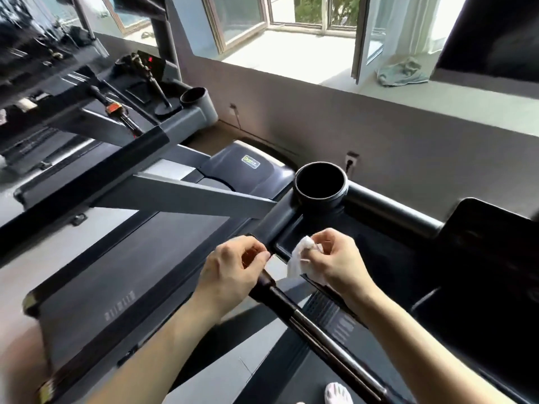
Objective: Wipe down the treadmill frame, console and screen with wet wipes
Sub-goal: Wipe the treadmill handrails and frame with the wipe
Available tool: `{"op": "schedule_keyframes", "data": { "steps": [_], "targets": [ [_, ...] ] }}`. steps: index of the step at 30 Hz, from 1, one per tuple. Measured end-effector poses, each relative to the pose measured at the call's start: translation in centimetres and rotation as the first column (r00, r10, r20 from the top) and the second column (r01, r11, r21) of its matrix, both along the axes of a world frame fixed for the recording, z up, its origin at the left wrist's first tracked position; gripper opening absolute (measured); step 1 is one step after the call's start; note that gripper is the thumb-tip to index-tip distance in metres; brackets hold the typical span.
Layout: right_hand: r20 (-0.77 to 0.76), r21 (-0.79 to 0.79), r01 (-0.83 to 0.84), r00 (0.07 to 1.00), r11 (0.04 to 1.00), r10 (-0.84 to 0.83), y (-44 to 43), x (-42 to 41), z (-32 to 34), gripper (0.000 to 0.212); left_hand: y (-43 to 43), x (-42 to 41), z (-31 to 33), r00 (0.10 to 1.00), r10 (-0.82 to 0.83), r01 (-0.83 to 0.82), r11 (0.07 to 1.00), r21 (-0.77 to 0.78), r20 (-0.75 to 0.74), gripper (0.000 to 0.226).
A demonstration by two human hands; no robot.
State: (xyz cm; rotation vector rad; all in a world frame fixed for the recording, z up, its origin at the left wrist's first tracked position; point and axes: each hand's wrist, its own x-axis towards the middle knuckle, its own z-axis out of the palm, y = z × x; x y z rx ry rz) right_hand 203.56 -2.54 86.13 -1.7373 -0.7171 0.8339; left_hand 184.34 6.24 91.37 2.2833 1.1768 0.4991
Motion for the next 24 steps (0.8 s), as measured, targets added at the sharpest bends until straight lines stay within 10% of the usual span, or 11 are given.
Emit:
{"op": "schedule_keyframes", "data": {
  "steps": [9, 24],
  "targets": [
    [0.349, 0.089, 0.078, 0.931, 0.993, -0.105, 7.1, 0.7, 0.1, 0.011, 3.3, -1.9, -2.6, 0.925, 0.012, 0.112, 0.946, 0.304, -0.379, 0.045],
    [0.701, 0.1, 0.184, 0.684, 0.978, -0.201, 5.6, -10.3, -3.0, 0.02, 4.8, -3.5, -5.1, 0.969, -0.114, 0.167, 0.956, 0.24, -0.219, 0.05]
  ]
}}
